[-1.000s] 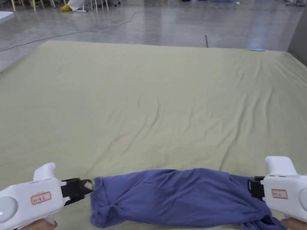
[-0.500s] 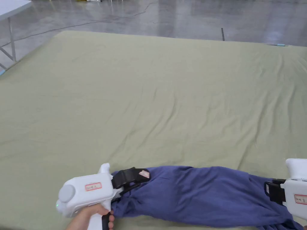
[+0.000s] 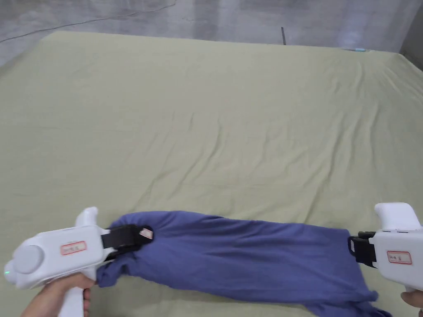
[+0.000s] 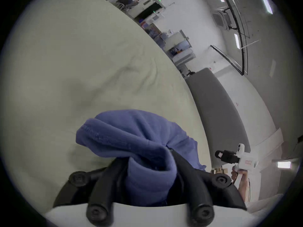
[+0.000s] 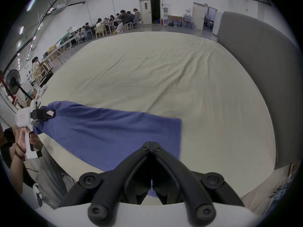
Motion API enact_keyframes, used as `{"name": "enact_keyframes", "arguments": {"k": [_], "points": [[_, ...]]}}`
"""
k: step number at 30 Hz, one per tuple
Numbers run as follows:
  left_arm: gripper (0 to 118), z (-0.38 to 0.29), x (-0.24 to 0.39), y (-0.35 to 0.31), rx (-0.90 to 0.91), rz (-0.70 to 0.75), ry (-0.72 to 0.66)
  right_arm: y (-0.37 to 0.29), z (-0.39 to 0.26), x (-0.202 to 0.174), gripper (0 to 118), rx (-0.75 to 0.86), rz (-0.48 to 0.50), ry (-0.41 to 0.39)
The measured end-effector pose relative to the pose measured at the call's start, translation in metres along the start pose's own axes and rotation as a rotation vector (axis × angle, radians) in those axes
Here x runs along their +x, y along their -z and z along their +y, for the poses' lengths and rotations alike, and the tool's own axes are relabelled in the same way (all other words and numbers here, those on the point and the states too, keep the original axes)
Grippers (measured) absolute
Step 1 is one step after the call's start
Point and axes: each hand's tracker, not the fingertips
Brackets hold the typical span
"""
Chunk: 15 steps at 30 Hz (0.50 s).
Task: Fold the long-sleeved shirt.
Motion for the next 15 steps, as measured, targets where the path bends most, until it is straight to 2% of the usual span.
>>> {"name": "enact_keyframes", "arguments": {"k": [5,8,11,13,15], "points": [[17,0.024,-0.022,-0.058,0.064,0.164,-0.003,0.004,0.003,-0.009,2,0.000,0.012,-0.019],[17,0.023,0.000,-0.062,0.000,0.334,0.102,0.007,0.003,-0.014,2,0.005,0.030,-0.021],[17,0.018,0.044,-0.053,-0.001,0.265,0.113,0.008,0.004,-0.016,2,0.008,0.036,-0.016],[17,0.015,0.078,-0.040,-0.002,0.160,0.133,0.009,0.003,-0.016,2,0.007,0.036,-0.012],[17,0.006,0.118,-0.019,-0.030,0.173,0.152,0.008,0.002,-0.014,2,0.009,0.032,-0.008]]}}
